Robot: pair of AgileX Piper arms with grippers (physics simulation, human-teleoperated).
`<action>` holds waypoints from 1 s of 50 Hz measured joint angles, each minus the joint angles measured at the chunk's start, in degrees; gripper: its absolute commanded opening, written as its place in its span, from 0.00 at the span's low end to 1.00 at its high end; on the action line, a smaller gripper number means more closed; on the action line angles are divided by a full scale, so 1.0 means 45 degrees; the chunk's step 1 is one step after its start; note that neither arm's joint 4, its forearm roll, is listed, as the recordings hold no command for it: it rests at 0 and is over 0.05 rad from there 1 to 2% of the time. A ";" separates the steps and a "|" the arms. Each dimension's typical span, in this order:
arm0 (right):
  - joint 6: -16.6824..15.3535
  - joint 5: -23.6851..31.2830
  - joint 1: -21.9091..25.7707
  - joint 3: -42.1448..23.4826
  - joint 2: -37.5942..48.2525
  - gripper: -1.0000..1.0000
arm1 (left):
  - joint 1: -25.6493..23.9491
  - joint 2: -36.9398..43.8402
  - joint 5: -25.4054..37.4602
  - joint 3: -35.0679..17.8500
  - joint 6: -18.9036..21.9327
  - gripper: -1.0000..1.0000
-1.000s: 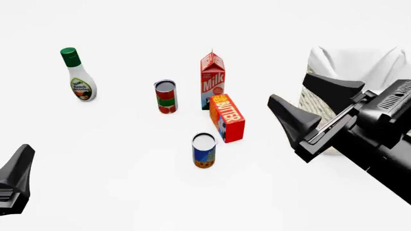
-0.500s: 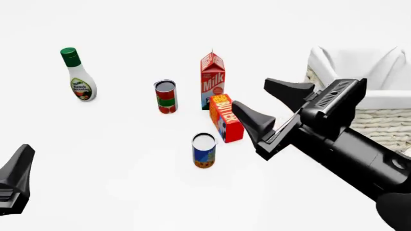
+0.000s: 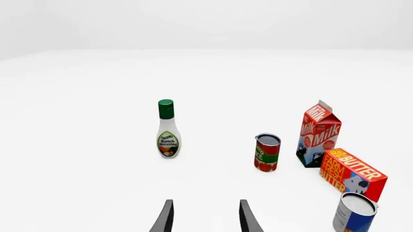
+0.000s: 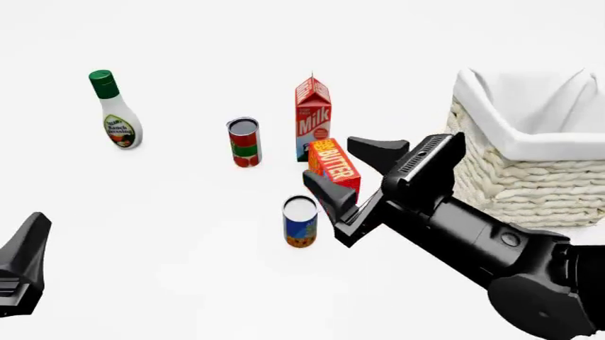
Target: Pick the alphabet soup and place it in the basket.
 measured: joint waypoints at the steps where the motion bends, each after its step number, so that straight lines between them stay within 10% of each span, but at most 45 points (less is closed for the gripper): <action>1: 0.0010 -0.0052 0.0008 -0.0010 0.0094 1.00 | 0.0000 0.0000 0.0000 0.0000 0.0000 1.00; 50: 0.0476 -0.2086 -0.0417 -0.0949 0.4686 1.00 | 0.0000 0.0000 0.0000 0.0000 0.0000 1.00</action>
